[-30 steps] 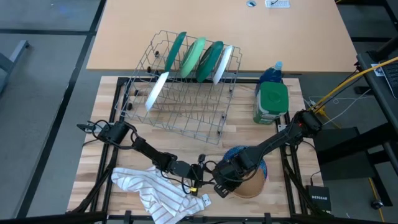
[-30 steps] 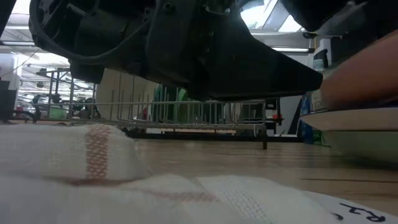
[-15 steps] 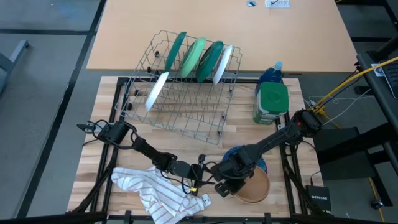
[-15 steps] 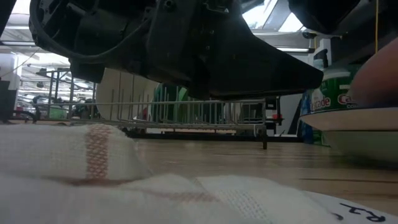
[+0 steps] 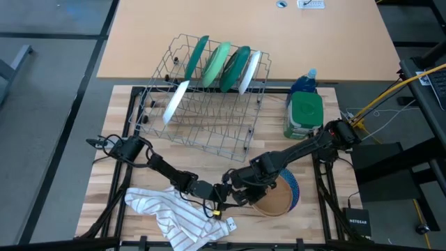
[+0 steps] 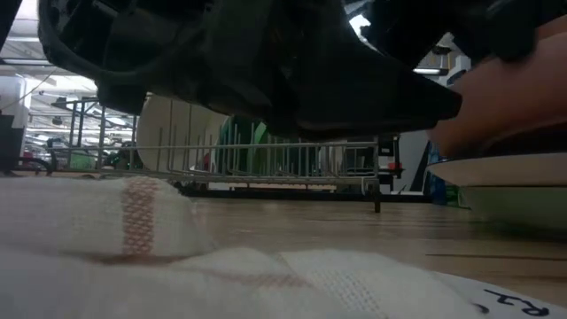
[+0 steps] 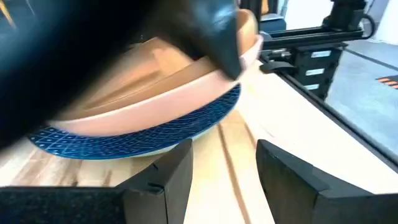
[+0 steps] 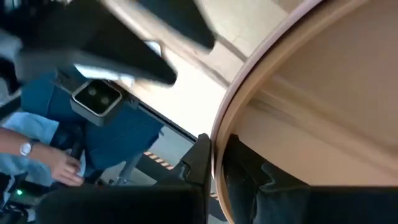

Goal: Sort dishes
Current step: Put the brown plate in the dish rack

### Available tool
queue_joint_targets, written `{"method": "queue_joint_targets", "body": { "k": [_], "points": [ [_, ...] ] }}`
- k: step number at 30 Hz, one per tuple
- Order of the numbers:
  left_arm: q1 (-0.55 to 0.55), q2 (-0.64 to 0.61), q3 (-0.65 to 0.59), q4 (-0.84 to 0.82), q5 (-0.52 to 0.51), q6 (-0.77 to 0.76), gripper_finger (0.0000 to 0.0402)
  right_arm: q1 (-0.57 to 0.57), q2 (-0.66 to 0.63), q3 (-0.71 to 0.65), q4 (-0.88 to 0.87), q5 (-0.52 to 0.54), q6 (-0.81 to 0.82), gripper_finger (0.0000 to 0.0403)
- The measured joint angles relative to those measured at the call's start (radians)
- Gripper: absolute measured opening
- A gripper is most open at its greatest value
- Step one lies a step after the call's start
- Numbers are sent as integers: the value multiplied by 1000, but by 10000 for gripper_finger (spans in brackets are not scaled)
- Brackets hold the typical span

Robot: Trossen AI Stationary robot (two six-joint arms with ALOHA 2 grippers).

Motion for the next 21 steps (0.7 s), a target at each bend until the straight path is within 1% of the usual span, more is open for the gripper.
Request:
{"method": "queue_joint_targets", "body": {
  "k": [2,7,10,15,21],
  "points": [
    [-8,-2,0,24,0,7,166,-7,0,0,0,4,-12,37],
    [-16,-5,0,151,1,70,166,-9,0,0,3,4,-26,37],
    [-9,-5,1,178,-2,100,166,-9,0,0,7,4,-26,37],
    [16,-5,1,171,-4,113,166,-9,0,0,42,4,-26,37],
    [38,-6,1,98,-3,97,166,-9,0,0,81,13,-26,37]
  ]
}}
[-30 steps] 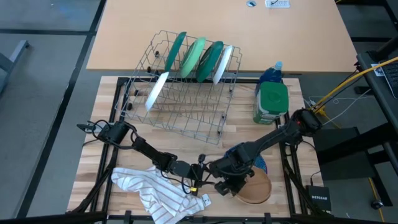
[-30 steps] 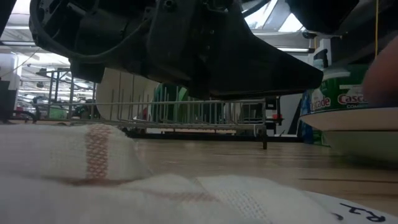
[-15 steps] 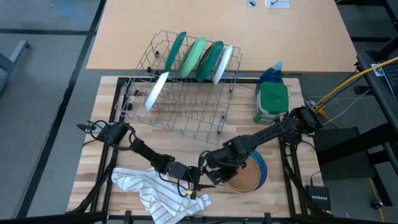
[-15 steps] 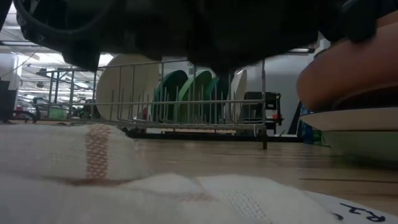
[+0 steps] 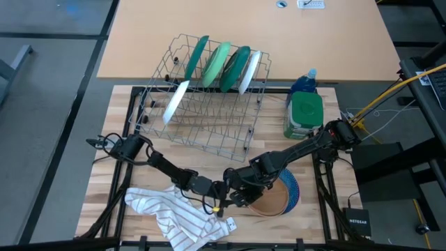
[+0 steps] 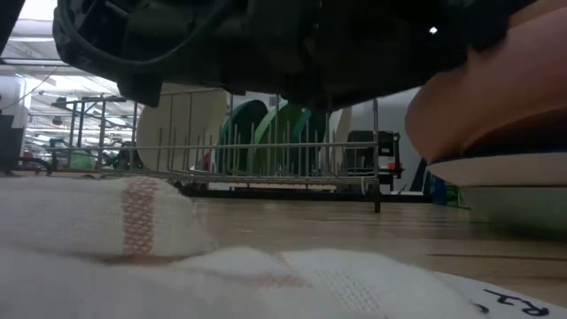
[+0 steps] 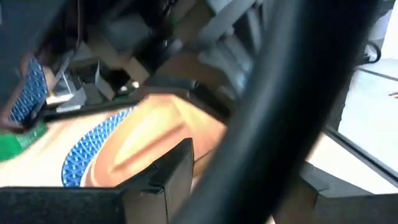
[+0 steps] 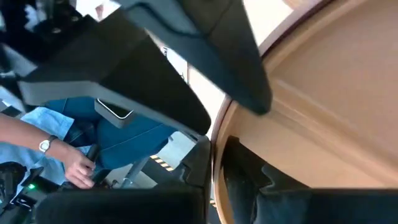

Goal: Sort dishes
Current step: Put the brown plate in the dish rack

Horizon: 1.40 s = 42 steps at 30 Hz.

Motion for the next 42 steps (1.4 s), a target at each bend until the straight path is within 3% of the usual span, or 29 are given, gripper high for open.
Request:
{"method": "queue_joint_targets", "body": {
  "k": [42],
  "points": [
    [-32,4,-2,33,1,7,166,0,0,0,-2,1,-1,36]
  ]
}}
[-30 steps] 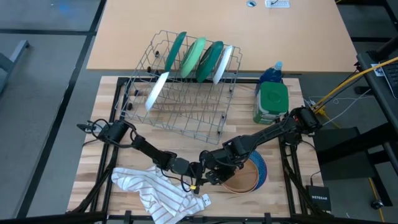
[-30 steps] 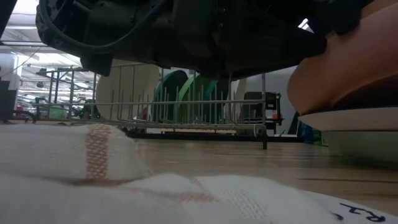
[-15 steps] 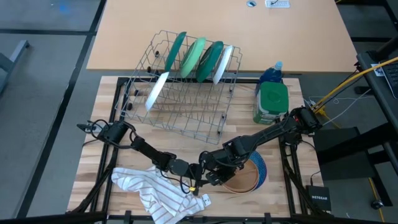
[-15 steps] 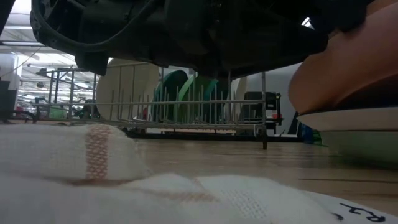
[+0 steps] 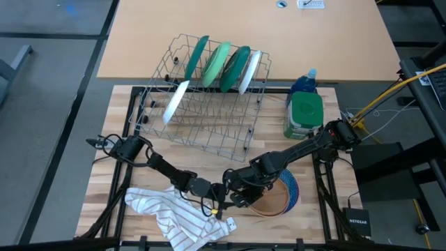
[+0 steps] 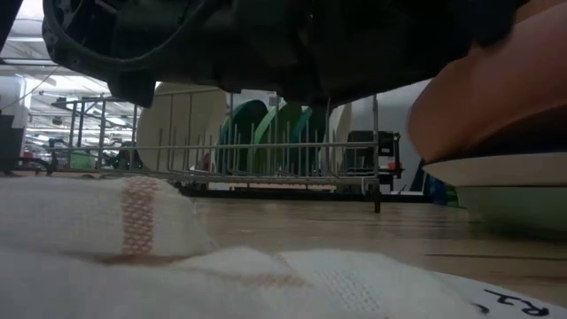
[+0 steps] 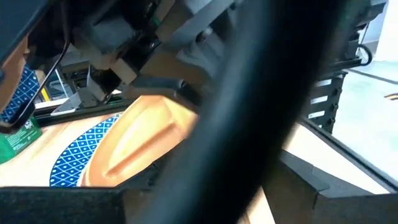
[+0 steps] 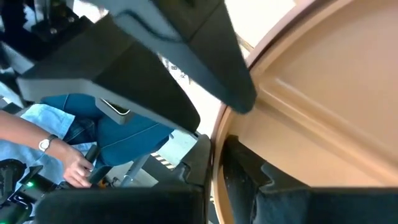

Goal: Sort dishes
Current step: Put the brown plate in the dish rack

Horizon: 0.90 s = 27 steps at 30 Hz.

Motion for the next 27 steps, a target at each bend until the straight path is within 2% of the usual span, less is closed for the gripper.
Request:
{"method": "queue_joint_targets", "body": {
  "k": [27],
  "points": [
    [-17,0,0,2,-1,1,166,0,0,0,1,2,-1,36]
  ]
}}
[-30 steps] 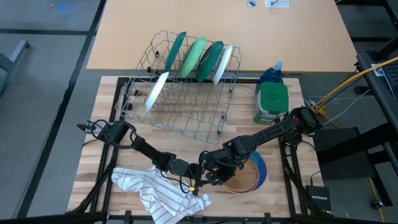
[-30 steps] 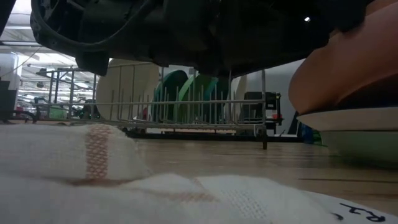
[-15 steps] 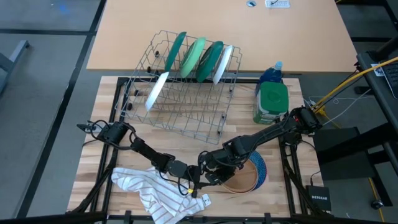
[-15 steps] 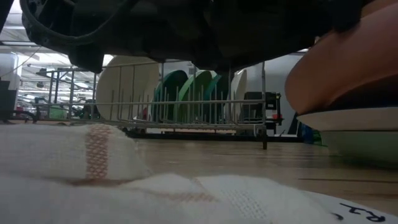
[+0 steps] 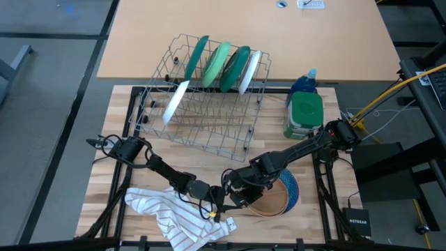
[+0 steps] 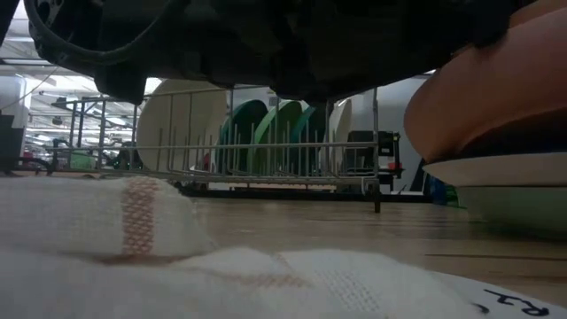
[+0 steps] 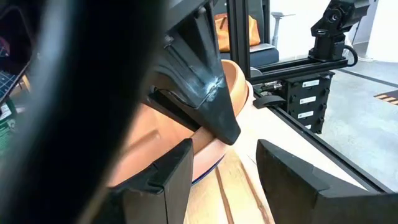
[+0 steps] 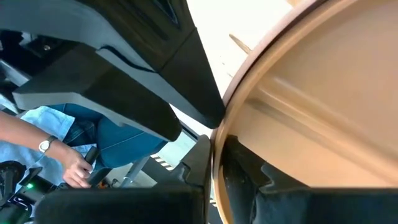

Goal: Sort dishes
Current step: Put the brown plate in the dish rack

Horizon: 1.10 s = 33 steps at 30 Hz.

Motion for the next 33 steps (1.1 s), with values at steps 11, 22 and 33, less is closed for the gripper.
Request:
{"method": "queue_joint_targets", "body": {
  "k": [11,22,33],
  "points": [
    [5,-3,2,-52,-1,53,166,0,0,-1,19,-2,1,36],
    [-3,-1,1,-209,-5,124,166,0,-2,1,31,-23,1,36],
    [-17,-19,1,-213,-6,85,166,0,-10,1,24,-25,0,36]
  ]
}}
